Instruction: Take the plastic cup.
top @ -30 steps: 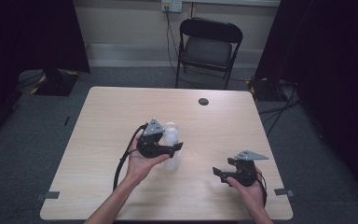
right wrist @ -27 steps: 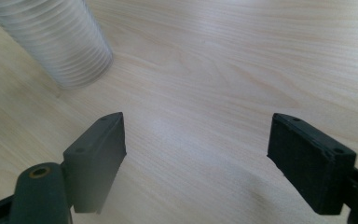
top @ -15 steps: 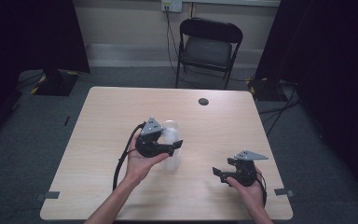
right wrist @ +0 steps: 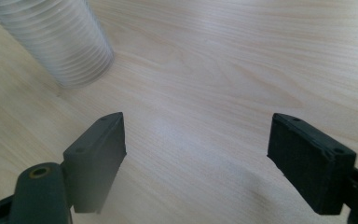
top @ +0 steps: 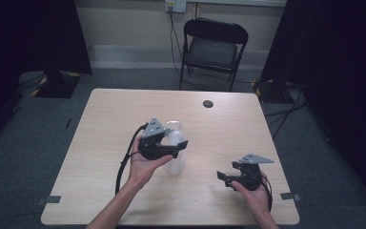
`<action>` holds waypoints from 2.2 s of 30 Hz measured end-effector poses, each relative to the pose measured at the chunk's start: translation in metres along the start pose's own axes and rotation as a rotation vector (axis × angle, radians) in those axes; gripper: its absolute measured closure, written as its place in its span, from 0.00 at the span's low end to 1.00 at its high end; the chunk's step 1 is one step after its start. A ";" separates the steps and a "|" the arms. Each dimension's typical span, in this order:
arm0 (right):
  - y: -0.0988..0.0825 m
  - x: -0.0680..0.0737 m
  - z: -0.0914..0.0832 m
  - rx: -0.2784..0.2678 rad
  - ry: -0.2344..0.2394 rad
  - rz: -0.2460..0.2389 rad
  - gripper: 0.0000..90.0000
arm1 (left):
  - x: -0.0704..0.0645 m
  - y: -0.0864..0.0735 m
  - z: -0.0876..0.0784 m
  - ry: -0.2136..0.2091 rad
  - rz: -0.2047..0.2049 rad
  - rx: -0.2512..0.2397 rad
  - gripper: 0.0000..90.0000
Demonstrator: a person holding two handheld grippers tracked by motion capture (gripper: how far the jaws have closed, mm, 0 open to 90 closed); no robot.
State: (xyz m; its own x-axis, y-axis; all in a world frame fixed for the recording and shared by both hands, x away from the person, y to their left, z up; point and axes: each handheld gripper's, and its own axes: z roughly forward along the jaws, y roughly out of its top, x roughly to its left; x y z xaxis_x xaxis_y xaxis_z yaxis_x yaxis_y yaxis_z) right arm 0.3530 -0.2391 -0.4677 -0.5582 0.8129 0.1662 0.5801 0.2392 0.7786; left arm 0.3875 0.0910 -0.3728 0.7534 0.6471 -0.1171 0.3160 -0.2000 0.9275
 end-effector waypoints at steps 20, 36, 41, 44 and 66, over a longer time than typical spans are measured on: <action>0.001 0.000 0.003 0.003 -0.001 0.000 0.21 | 0.003 0.009 -0.001 -0.017 -0.023 -0.039 0.35; 0.001 -0.001 0.002 0.001 -0.003 0.000 0.21 | 0.001 0.025 -0.011 -0.021 -0.013 -0.091 0.35; 0.001 0.000 0.002 0.002 -0.001 0.000 0.21 | 0.000 0.030 -0.018 0.001 -0.021 -0.125 0.35; 0.001 0.000 0.002 0.001 0.000 -0.001 0.21 | 0.002 0.033 -0.024 0.007 -0.020 -0.125 0.35; 0.000 0.001 0.001 0.002 0.001 -0.003 0.24 | 0.022 0.030 -0.068 0.049 -0.071 -0.128 0.36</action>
State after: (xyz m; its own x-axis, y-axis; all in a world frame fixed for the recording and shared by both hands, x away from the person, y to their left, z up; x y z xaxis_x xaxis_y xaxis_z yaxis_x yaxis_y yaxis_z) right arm 0.3534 -0.2376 -0.4680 -0.5603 0.8118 0.1647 0.5798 0.2424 0.7779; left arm 0.3744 0.1488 -0.3238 0.7019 0.6917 -0.1696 0.2891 -0.0591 0.9555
